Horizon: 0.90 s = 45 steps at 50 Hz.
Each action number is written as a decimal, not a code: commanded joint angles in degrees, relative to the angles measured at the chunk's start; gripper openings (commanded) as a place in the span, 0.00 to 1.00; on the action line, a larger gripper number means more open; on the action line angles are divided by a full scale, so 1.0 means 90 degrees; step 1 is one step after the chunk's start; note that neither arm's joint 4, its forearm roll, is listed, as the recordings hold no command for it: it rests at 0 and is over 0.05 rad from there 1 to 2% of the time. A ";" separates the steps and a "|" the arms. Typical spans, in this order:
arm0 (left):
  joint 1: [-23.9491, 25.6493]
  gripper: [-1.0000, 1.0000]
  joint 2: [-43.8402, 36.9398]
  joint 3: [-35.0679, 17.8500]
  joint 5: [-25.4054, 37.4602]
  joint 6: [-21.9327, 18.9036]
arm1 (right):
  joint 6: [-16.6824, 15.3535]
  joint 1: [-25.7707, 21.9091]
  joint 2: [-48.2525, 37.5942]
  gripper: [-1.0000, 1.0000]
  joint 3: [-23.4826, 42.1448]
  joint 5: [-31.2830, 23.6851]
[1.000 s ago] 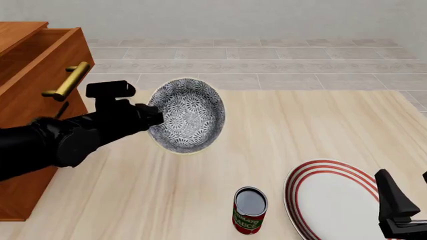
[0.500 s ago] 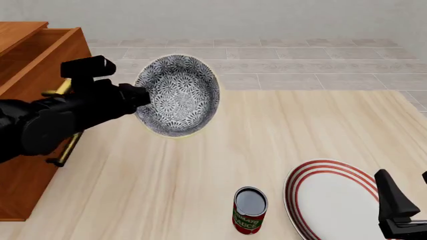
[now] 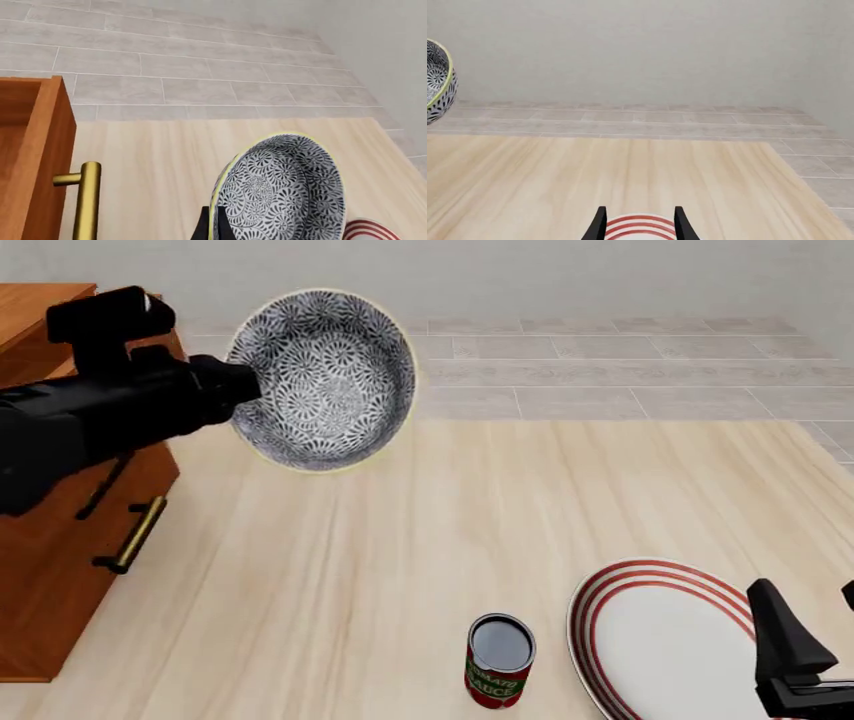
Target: Put the bowl on top of the cabinet.
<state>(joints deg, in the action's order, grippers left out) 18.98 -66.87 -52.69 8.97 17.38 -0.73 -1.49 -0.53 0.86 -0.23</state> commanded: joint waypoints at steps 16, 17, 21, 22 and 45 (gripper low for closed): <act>-0.0510 0.00 0.0579 -0.0656 0.0634 0.0029 | 0.0002 -0.0040 0.0032 1.00 0.0000 -0.0032; -0.0541 0.00 0.0621 -0.0703 0.0695 -0.0004 | -0.0002 -0.0044 0.0037 1.00 -0.0004 -0.0034; -0.0627 0.00 0.0719 -0.0800 0.0809 -0.0017 | -0.0004 -0.0052 0.0041 1.00 -0.0011 -0.0036; -0.0670 0.00 0.0743 -0.0831 0.0836 -0.0028 | -0.0006 -0.0057 0.0043 1.00 -0.0012 -0.0036; -0.1657 0.00 0.1131 -0.0930 0.0980 0.0001 | 0.0007 -0.0042 0.0043 1.00 -0.0019 -0.0032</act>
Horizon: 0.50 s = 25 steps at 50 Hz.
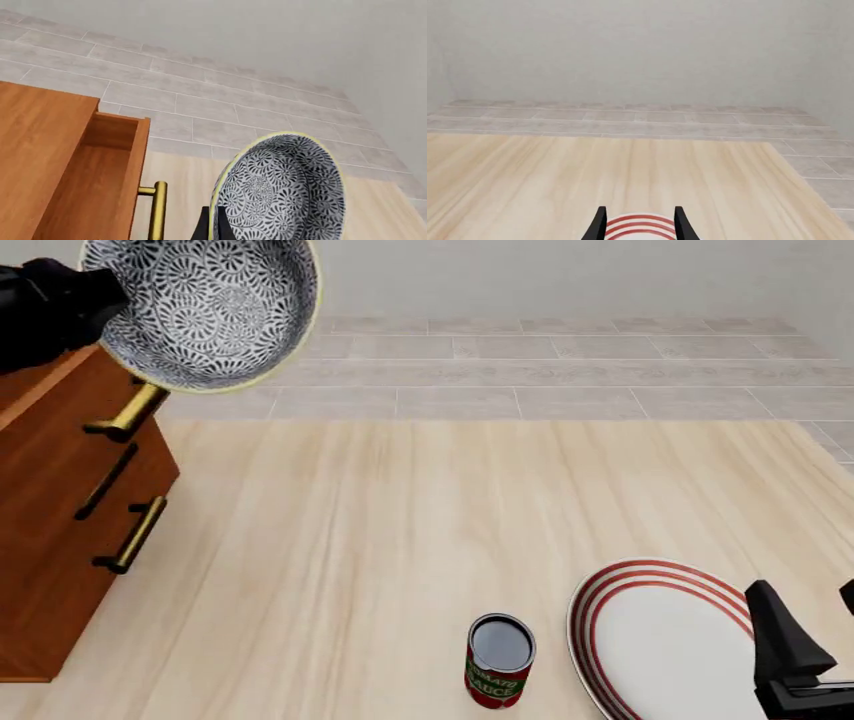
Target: Put the bowl on top of the cabinet.
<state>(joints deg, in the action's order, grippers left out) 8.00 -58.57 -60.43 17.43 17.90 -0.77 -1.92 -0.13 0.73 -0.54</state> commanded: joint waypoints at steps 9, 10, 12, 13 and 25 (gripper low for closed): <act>-0.0820 0.00 0.0358 -0.0083 0.0088 0.0049 | 0.0022 0.0002 -0.0010 1.00 -0.0005 0.0014; -0.0803 0.00 0.0349 -0.0089 0.0083 0.0077 | 0.0021 0.0001 -0.0010 1.00 -0.0005 0.0015; -0.0901 0.00 0.0380 -0.0088 0.0092 0.0095 | 0.0019 0.0003 -0.0011 1.00 -0.0007 0.0017; -0.0935 0.00 0.0391 -0.0085 0.0094 0.0099 | 0.0018 0.0003 -0.0011 1.00 -0.0006 0.0018; -0.1352 0.00 0.0581 -0.0043 0.0088 0.0194 | 0.0030 0.0009 -0.0048 1.00 0.0003 0.0045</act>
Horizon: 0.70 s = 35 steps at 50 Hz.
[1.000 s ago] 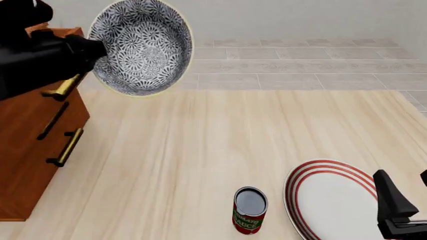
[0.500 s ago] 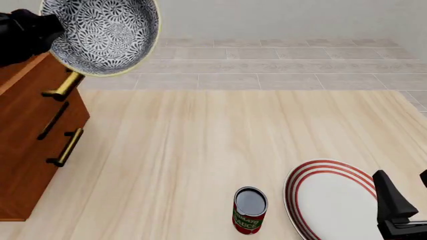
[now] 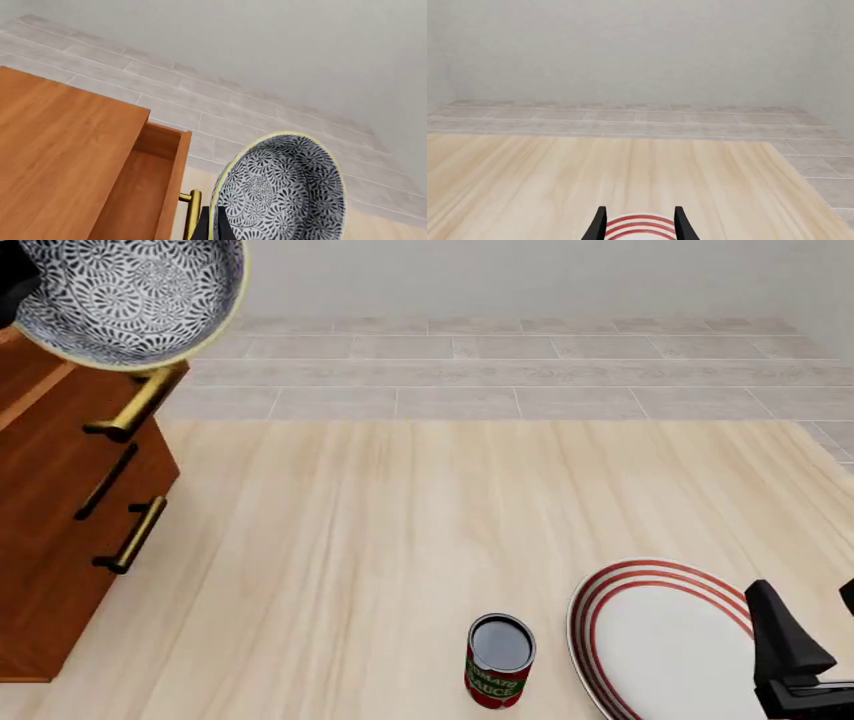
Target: Put the bowl on top of the cabinet.
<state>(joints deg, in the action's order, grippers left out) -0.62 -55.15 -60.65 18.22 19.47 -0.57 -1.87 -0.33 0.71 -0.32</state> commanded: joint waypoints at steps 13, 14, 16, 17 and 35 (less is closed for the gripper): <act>-0.0943 0.00 0.0426 -0.0028 0.0064 -0.0059 | 0.0019 -0.0003 -0.0039 1.00 0.0017 0.0024; -0.0963 0.00 0.0443 -0.0040 0.0076 -0.0069 | 0.0016 -0.0004 -0.0038 1.00 0.0017 0.0023; -0.1023 0.00 0.0454 -0.0040 0.0091 -0.0023 | 0.0020 -0.0007 -0.0039 1.00 0.0016 0.0024; -0.1053 0.00 0.0467 -0.0038 0.0090 -0.0010 | 0.0019 -0.0013 -0.0039 1.00 0.0015 0.0024; -0.1770 0.00 0.0706 0.0037 0.0093 0.0031 | 0.0023 -0.0017 -0.0001 1.00 0.0015 -0.0009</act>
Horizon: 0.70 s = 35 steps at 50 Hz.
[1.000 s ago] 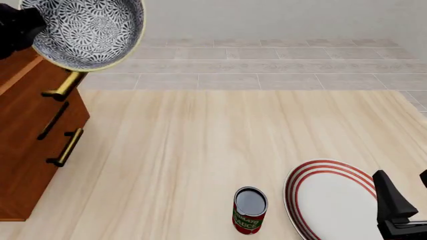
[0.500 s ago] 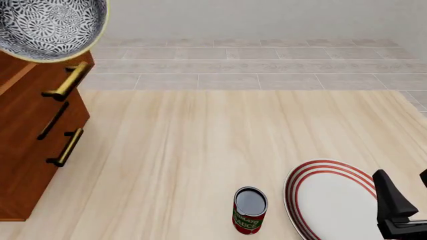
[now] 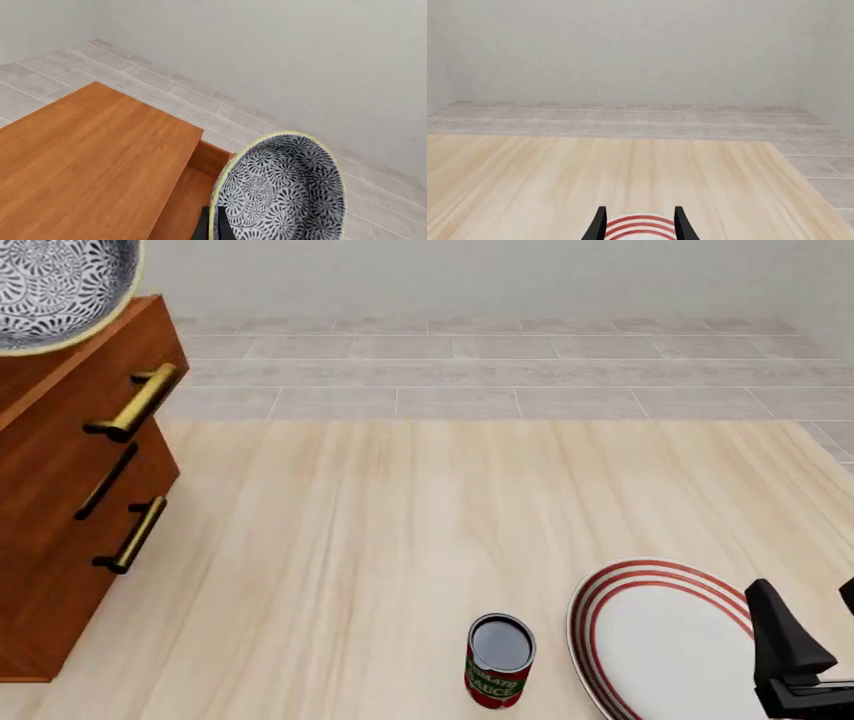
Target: Put the bowl on top of the cabinet.
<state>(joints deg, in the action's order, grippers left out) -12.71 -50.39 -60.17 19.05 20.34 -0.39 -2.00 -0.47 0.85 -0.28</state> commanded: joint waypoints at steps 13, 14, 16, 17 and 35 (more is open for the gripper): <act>-0.0881 0.00 0.0203 0.0134 0.0039 0.0107 | 0.0015 -0.0002 0.0019 1.00 0.0004 -0.0022; -0.0904 0.00 0.0210 0.0140 0.0029 0.0105 | 0.0013 -0.0002 0.0017 1.00 0.0004 -0.0021; -0.0921 0.00 0.0209 0.0140 0.0028 0.0122 | 0.0017 -0.0002 0.0014 1.00 0.0004 -0.0019; -0.0972 0.00 0.0214 0.0150 0.0036 0.0148 | 0.0014 -0.0003 0.0011 1.00 0.0004 -0.0016; -0.1306 0.00 0.0160 0.0204 -0.0045 0.0398 | 0.0050 -0.0068 0.0012 1.00 -0.0030 -0.0008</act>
<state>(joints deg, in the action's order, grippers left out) -22.64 -48.87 -58.13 19.15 23.09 -0.13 -2.25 -0.43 0.75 -0.34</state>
